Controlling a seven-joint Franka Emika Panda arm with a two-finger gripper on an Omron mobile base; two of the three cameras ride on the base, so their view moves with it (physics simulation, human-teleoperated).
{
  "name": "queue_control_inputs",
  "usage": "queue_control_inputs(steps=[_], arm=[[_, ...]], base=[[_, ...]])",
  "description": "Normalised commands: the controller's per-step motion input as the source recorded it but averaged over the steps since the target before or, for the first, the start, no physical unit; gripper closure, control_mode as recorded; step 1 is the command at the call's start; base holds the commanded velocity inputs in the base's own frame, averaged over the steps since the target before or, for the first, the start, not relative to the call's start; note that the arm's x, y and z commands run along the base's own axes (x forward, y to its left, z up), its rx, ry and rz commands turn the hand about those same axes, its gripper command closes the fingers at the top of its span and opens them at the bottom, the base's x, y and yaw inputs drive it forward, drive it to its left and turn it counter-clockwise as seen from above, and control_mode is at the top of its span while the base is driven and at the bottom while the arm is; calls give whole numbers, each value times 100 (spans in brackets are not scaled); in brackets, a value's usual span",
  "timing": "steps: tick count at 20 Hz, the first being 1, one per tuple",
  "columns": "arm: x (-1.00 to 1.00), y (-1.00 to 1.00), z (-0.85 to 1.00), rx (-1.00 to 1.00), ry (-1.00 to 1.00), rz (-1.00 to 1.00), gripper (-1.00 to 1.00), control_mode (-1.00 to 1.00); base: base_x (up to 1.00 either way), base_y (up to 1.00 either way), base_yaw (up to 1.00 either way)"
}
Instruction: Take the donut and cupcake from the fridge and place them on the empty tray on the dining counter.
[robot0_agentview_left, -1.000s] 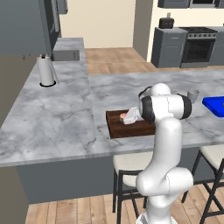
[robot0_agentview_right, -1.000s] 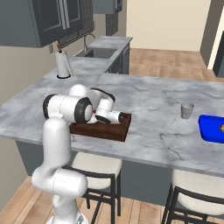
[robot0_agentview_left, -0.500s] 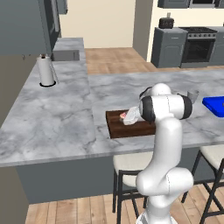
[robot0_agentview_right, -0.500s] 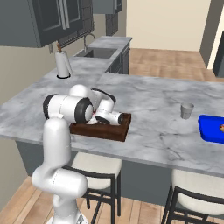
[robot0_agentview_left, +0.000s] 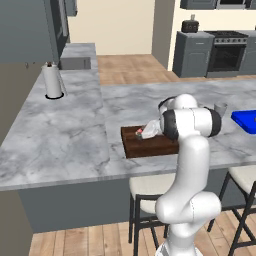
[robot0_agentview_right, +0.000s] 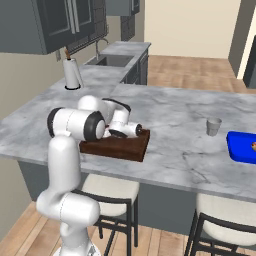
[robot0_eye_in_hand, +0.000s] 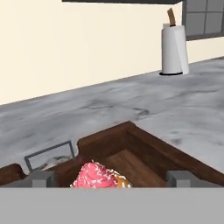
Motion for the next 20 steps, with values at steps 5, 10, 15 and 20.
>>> queue_control_inputs(steps=[5,10,15,20], arm=[[-15,0,29,0,0,0,-100,-100],[-56,0,100,-11,-12,0,-100,-100],[-86,-2,100,-25,20,-14,-100,-100],[-72,-10,100,-23,39,-23,-100,-100]], base=[[0,0,0],[0,0,0],[0,0,0],[0,0,0]])
